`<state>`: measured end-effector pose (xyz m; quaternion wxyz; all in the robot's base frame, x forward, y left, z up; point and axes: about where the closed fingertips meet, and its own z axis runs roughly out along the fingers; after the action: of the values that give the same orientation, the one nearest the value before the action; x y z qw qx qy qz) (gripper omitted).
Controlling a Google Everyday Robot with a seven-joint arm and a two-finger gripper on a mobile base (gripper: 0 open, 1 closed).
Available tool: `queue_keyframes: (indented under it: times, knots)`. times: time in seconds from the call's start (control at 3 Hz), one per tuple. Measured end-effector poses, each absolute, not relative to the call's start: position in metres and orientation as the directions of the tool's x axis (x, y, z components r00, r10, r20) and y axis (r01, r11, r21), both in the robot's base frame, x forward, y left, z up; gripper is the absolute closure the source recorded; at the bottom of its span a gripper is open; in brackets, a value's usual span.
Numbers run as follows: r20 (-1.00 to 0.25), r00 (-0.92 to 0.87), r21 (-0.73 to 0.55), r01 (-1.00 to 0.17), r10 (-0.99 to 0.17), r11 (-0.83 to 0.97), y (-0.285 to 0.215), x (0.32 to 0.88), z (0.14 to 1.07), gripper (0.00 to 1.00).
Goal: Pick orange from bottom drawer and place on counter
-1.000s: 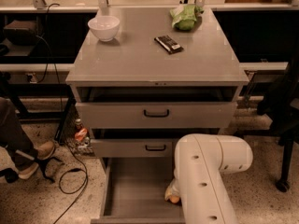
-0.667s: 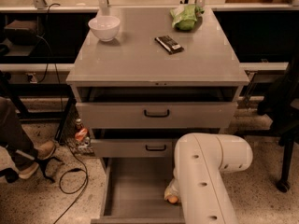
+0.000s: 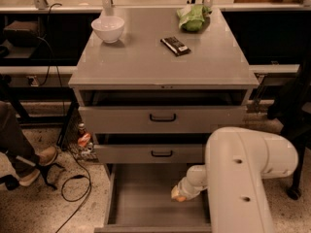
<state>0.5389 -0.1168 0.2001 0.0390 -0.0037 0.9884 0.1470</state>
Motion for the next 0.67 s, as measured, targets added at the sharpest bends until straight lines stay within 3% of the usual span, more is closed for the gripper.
queue_keyframes:
  times: [0.67]
  knots:
    - [-0.258, -0.959, 0.454, -0.225, -0.115, 0.862, -0.107, 0.531, 0.322, 1.00]
